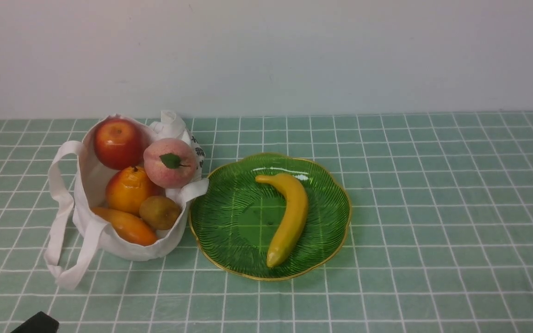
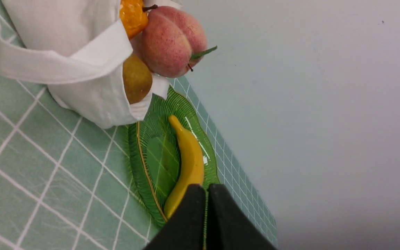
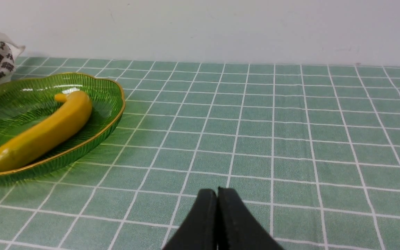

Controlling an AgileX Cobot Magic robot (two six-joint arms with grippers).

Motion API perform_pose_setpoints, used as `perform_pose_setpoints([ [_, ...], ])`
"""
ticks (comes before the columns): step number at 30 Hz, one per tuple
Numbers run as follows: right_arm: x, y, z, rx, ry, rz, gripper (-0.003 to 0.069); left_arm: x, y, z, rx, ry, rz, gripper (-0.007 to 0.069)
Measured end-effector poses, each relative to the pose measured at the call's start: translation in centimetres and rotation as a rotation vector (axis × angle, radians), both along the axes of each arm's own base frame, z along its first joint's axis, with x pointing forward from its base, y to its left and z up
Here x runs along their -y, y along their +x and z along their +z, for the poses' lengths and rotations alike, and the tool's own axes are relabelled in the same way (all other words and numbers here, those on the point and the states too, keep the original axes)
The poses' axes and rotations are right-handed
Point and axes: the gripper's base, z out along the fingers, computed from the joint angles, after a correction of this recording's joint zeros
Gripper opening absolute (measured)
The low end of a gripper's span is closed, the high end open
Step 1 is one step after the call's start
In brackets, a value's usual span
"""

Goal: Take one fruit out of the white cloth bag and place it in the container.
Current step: 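Reach into the cloth bag and grasp the peach with the left gripper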

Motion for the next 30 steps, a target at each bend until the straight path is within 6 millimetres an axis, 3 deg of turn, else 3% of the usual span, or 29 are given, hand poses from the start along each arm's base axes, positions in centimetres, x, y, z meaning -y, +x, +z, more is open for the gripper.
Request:
perform_pose_setpoints([
  [4,0.0,0.0,0.0,0.000,0.000,0.000,-0.0015,0.2,0.5,3.1,-0.005,0.134,-0.041,-0.0008],
  [8,0.0,0.0,0.0,0.000,0.000,0.000,-0.0015,1.1,2.1,5.0,-0.229,0.336,-0.214,-0.0008],
  [11,0.0,0.0,0.0,0.000,0.000,0.000,-0.0015,1.5,4.3,6.2,-0.488,0.548,-0.418,-0.0008],
  [13,0.0,0.0,0.0,0.000,0.000,0.000,-0.0015,1.5,6.0,7.5,-0.570,0.642,-0.496,-0.0008],
  [15,0.0,0.0,0.0,0.000,0.000,0.000,-0.0015,1.4,7.2,8.6,-0.588,0.686,-0.519,-0.0008],
  [19,0.0,0.0,0.0,0.000,0.000,0.000,-0.0015,1.3,11.1,12.7,-0.554,0.782,-0.513,0.0001],
  [24,0.0,0.0,0.0,0.000,0.000,0.000,-0.0015,1.2,15.7,15.7,-0.502,0.849,-0.468,0.0081],
  [30,0.0,0.0,0.0,0.000,0.000,0.000,-0.0015,1.7,21.1,16.2,-0.493,0.883,-0.475,0.0290],
])
